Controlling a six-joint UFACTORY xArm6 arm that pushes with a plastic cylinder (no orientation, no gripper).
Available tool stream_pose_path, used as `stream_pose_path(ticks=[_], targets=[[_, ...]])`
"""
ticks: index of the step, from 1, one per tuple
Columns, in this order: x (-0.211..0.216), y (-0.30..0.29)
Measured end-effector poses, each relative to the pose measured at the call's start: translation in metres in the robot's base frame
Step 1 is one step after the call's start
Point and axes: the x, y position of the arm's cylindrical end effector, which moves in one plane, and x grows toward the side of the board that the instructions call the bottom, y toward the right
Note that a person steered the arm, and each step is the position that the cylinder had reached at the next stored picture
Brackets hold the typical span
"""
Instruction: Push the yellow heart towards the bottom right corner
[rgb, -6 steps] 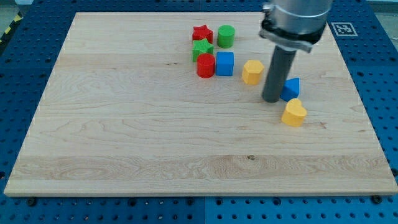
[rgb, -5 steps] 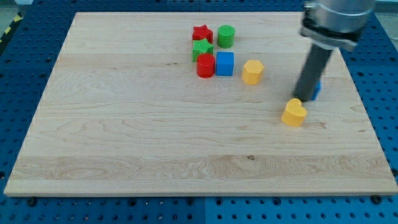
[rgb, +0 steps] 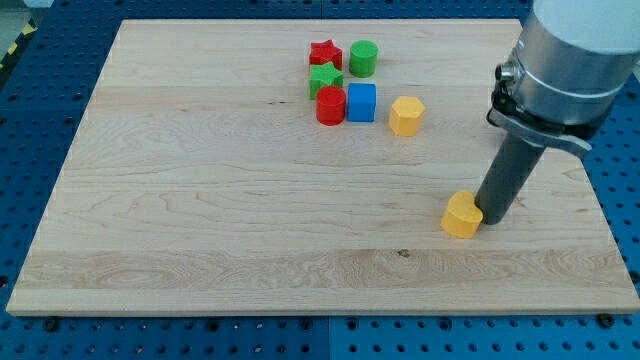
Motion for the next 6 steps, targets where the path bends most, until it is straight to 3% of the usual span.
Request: stream_pose_path(ticks=[2, 3, 4, 5, 6], targets=[[-0.033, -0.105], [-0.035, -0.161], [-0.012, -0.178], [0.010, -0.116], [-0.022, -0.040]])
